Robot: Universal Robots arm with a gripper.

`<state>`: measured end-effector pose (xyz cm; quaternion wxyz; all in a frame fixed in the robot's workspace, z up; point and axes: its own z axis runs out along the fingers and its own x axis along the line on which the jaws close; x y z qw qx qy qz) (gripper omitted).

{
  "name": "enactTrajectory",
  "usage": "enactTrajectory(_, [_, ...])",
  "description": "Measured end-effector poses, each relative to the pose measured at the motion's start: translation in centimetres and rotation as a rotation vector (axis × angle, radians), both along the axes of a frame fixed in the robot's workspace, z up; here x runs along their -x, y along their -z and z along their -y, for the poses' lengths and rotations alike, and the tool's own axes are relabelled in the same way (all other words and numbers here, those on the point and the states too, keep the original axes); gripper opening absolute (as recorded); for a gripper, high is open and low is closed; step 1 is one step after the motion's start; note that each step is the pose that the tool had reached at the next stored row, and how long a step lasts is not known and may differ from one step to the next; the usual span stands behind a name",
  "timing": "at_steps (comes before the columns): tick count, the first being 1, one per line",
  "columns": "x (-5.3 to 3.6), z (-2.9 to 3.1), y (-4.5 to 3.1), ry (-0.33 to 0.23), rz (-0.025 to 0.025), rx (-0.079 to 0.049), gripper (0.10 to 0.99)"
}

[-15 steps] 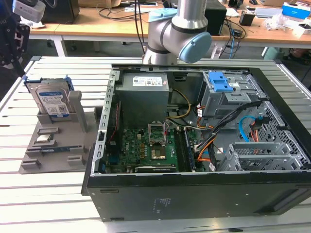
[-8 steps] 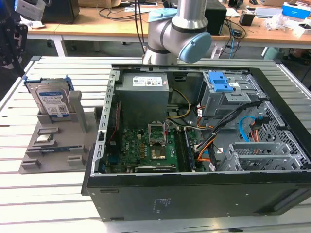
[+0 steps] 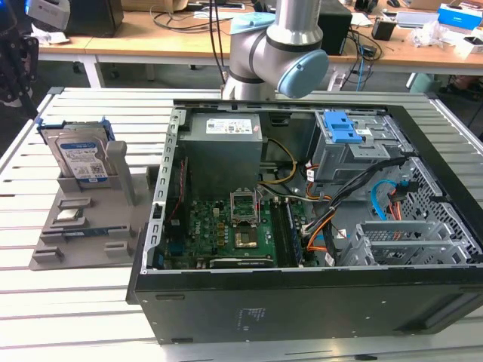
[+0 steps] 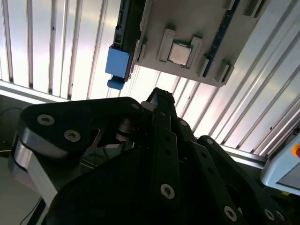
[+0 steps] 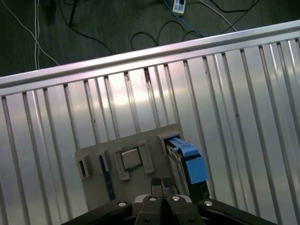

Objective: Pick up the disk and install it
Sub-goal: 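Pick up the disk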

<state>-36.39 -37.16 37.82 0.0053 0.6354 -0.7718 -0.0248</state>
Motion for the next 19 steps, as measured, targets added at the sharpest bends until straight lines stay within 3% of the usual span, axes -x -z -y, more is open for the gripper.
enactTrajectory(7, [0.00, -0.01, 0.00, -0.006, 0.0000, 0.000, 0.114])
enactTrajectory(12, [0.00, -0.01, 0.00, -0.007, 0.0000, 0.000, 0.420])
enactTrajectory(14, [0.00, -0.01, 0.00, -0.007, -0.0001, 0.000, 0.420])
enactTrajectory(16, [-0.62, -0.95, 0.01, -0.010, 0.0000, 0.000, 0.420])
enactTrajectory(19, [-1.21, -1.77, 0.14, -0.038, 0.0000, 0.000, 0.420])
